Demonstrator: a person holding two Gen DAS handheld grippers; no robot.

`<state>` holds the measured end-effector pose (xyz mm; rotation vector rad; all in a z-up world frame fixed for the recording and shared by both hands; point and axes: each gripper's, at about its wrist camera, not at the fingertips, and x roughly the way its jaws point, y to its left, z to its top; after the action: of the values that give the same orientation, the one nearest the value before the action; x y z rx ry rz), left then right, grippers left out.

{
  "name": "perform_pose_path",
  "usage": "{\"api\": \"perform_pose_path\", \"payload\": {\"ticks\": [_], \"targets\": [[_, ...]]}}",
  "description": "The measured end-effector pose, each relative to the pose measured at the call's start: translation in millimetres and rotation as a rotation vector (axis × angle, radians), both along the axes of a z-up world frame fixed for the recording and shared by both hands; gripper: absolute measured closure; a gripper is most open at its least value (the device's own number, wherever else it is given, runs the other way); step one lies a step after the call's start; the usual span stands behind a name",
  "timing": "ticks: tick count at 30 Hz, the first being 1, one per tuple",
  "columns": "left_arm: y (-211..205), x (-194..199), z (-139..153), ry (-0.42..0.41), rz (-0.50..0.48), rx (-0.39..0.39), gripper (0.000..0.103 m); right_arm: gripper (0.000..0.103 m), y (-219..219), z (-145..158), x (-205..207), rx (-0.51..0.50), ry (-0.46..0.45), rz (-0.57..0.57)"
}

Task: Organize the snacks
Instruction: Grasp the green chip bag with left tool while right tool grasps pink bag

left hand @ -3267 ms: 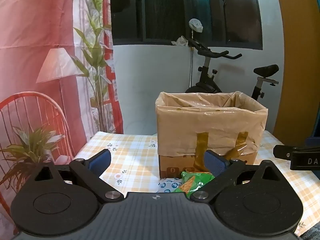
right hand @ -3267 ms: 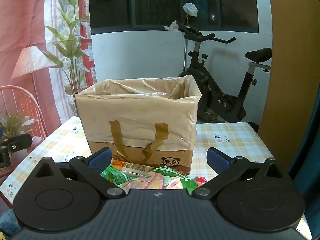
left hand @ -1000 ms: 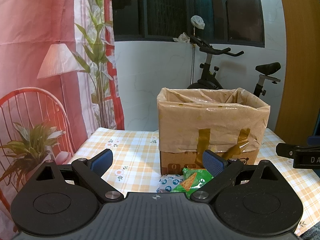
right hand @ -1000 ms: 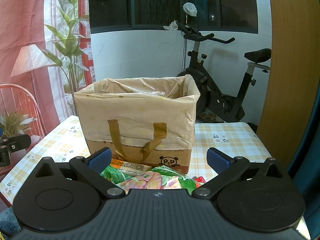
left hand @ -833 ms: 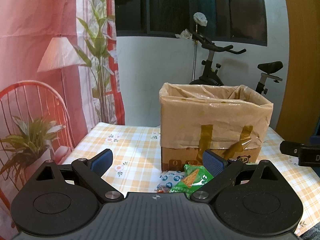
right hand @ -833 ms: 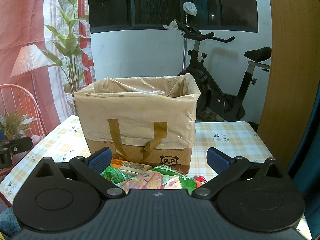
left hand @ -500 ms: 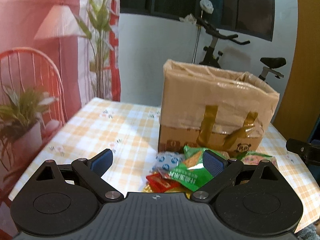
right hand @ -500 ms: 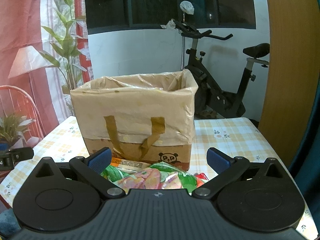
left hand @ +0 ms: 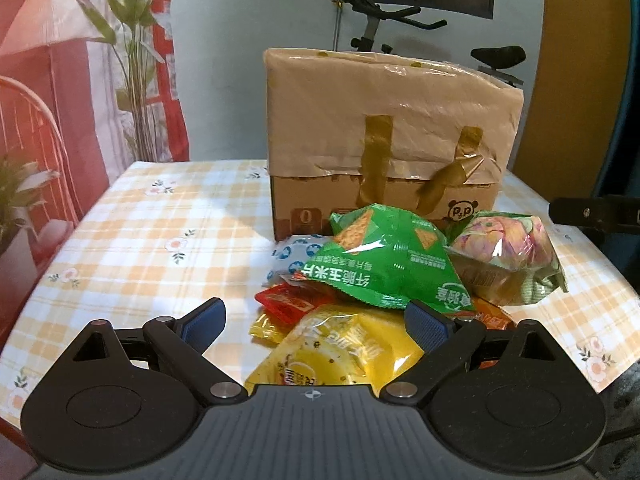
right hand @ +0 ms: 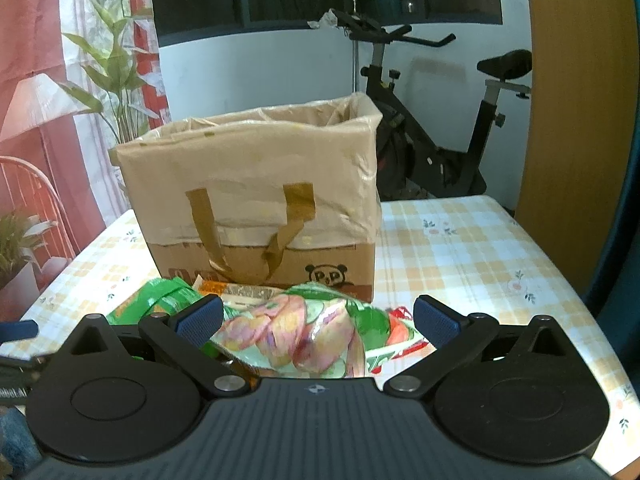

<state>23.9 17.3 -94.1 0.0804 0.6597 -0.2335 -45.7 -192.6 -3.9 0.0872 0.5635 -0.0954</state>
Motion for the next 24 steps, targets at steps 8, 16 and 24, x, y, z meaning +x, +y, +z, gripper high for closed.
{"api": "perform_pose_path", "payload": {"ticks": [8,16,24], "targets": [[-12,25,12,-0.055,-0.011,-0.052,0.005,0.000,-3,-5,3,-0.010,-0.002,-0.011],[-47,52,4,-0.038,-0.126,-0.010,0.005,0.000,-19,-22,9,0.006,0.047,-0.054],[-59,75,-13,0.050,-0.162,0.002,0.005,0.000,-26,-32,18,0.027,0.080,-0.057]]}}
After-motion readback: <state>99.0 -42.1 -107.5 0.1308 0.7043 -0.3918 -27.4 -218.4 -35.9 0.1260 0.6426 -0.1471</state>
